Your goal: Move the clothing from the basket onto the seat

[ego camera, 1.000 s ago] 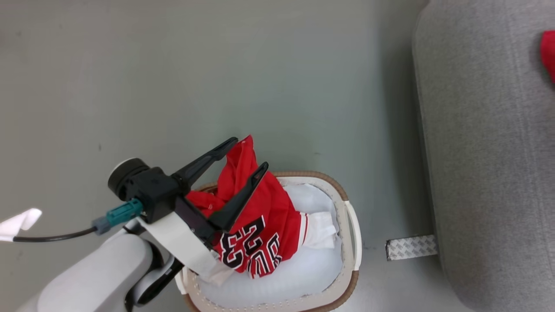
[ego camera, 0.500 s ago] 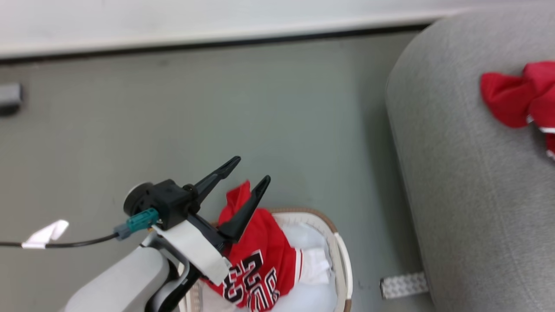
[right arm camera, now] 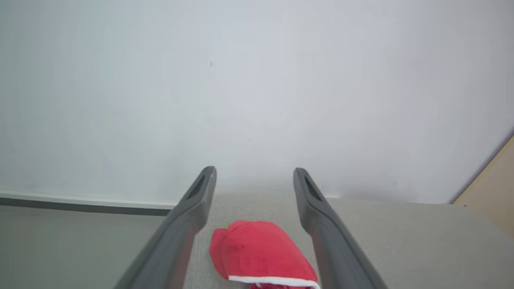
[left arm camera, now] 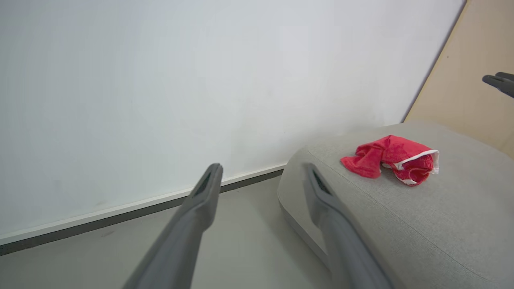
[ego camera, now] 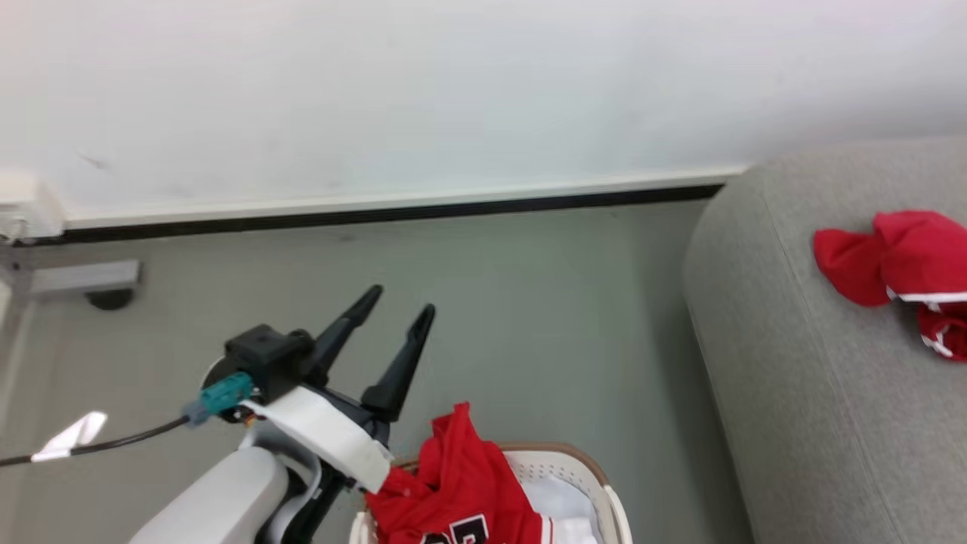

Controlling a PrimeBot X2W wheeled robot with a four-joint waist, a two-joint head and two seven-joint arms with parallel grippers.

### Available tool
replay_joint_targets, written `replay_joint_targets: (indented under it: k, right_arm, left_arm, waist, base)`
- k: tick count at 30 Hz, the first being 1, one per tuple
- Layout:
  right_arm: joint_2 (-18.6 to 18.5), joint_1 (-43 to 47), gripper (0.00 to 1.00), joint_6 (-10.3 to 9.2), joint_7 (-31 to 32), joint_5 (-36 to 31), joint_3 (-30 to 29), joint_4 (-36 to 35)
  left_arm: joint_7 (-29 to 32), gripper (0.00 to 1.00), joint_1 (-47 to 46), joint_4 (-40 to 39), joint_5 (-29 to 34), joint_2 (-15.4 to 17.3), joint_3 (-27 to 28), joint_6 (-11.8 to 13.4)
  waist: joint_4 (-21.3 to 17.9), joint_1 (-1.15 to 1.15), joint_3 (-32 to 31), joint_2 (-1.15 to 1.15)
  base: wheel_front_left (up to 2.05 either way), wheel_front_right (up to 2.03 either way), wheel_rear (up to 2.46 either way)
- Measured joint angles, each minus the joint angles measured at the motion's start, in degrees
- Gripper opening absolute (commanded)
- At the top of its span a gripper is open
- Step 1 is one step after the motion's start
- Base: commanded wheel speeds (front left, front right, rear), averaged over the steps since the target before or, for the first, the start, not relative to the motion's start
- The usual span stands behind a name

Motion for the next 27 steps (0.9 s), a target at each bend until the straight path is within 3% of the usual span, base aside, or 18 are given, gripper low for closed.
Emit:
replay_joint_targets:
  k: [5,10,15,21,27]
  right_arm:
    - [1.67,1.71,1.00,0.00,-5.98,1.59,1.13,-3.24]
    - [5.76,5.21,1.00,0.00,-11.76,2.26,3.42,-5.42]
    - [9.04,9.35,1.00,0.00,-18.19,2.64,6.94,-2.71]
    - [10.68,12.59,1.00,0.00,-24.54,2.05,11.01,1.85]
    - [12.04,16.27,1.00,0.00,-27.37,2.01,13.68,5.10]
  left_arm:
    - [-0.01,1.00,3.15,0.08,0.75,-0.83,5.88,1.05]
    - [-0.01,1.00,7.09,-0.73,4.04,-1.79,12.88,1.89]
    - [-0.01,1.00,12.82,-1.92,8.02,-3.58,20.42,2.14]
    - [-0.01,1.00,20.25,-1.83,12.11,-6.25,29.43,0.87]
    - [-0.01,1.00,26.49,-2.50,17.55,-11.02,36.66,-1.76]
  waist:
    - [2.46,0.00,-2.16,0.00]
    - [4.51,0.00,-3.27,0.00]
    - [5.78,0.00,-3.90,0.00]
    - [6.59,0.00,-4.90,0.00]
    - [7.30,0.00,-6.57,0.00]
  base:
    - [0.00,0.00,0.00]
    - [0.00,0.00,0.00]
    - [0.00,0.00,0.00]
    - [0.00,0.00,0.00]
    - [0.00,0.00,0.00]
